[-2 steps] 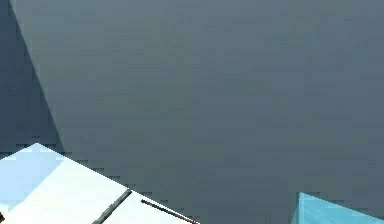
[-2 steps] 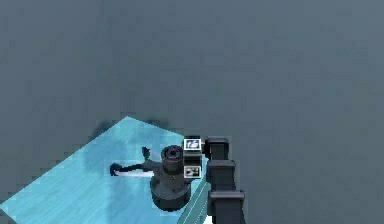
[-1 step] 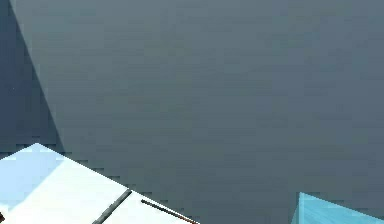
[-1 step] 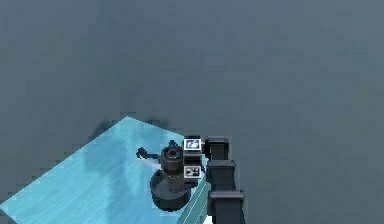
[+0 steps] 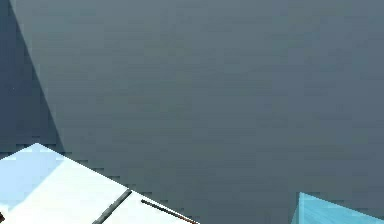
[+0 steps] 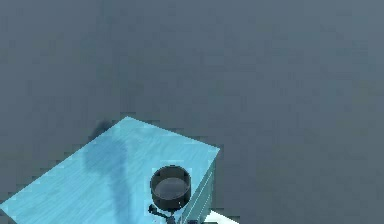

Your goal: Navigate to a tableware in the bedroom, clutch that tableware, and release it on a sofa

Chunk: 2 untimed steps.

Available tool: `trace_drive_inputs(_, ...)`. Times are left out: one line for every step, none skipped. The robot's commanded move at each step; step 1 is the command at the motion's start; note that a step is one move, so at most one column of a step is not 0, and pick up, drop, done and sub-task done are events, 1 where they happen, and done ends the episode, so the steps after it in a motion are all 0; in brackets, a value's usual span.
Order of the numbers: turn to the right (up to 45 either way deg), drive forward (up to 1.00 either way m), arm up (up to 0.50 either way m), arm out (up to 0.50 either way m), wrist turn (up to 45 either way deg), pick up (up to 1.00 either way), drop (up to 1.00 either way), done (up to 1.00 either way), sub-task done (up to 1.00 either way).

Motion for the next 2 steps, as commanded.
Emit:
trace_drive_inputs(0.0, 0.00, 0.00, 0.00, 0.0, 1.00, 0.00, 0.00, 0.00)
trace_drive_inputs(0.0, 0.00, 0.10, 0.00, 0.0, 0.00, 0.00, 0.00, 0.00)
